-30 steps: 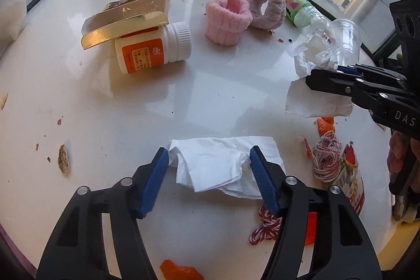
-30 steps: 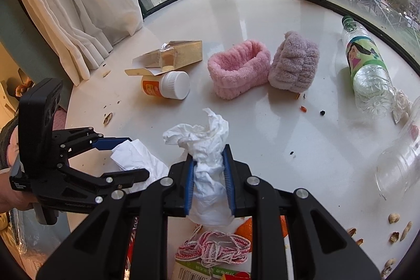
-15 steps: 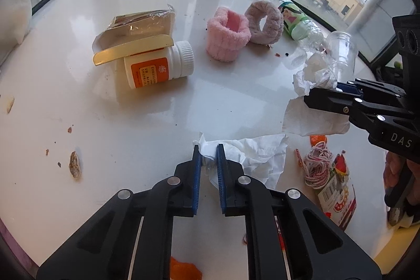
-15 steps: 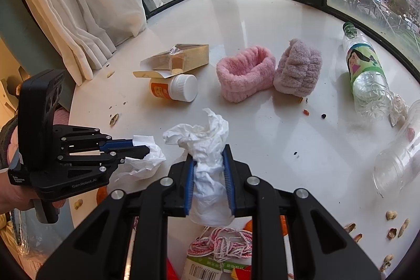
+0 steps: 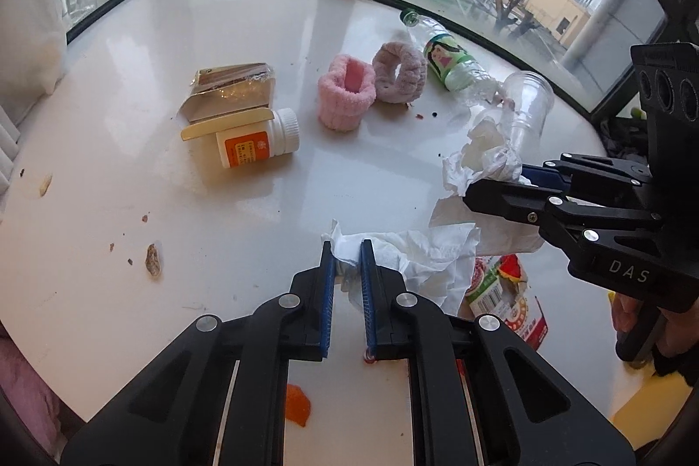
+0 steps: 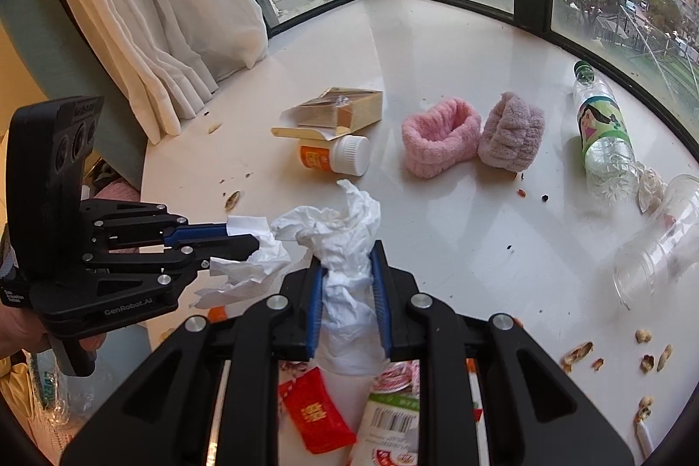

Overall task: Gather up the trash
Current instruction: 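Carry both tissues with both grippers over the wastebasket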

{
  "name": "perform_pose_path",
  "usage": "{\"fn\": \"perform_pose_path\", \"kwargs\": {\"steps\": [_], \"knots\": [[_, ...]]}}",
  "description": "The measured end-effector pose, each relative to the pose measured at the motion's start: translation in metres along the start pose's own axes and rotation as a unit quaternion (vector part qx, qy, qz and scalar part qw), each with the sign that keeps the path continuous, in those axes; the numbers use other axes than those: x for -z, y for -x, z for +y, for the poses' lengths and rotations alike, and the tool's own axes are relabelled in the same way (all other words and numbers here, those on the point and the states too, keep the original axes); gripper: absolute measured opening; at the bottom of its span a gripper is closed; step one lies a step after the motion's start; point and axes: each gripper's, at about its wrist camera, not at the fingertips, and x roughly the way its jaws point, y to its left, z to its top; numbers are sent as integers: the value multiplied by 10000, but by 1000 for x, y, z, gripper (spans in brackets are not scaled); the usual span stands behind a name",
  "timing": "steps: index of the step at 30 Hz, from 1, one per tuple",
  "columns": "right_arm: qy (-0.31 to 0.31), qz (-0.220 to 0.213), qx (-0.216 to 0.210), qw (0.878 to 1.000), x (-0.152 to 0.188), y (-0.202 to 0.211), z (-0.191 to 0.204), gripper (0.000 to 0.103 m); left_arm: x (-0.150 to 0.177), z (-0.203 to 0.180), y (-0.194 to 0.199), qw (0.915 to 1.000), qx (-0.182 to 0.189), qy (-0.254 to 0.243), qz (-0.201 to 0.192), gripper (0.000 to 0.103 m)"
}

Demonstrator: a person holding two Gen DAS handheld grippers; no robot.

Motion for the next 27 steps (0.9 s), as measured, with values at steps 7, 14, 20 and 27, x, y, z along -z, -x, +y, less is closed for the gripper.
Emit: {"fn": "perform_pose_path", "kwargs": {"steps": [7, 14, 20, 27], "knots": [[-8, -108, 28, 9999, 9, 28, 21, 21, 11, -11, 37, 9999, -6, -67, -152, 10], [136, -171, 37, 9998, 19, 53, 46, 21, 24, -16, 74, 9994, -57, -118, -310, 10], [250, -225, -39, 9994, 27, 68, 73, 21, 43, -16, 109, 9987, -159, -47, -476, 10], [366, -344, -116, 9987, 32, 82, 105, 21, 66, -11, 140, 9981, -263, -15, -551, 10]]}}
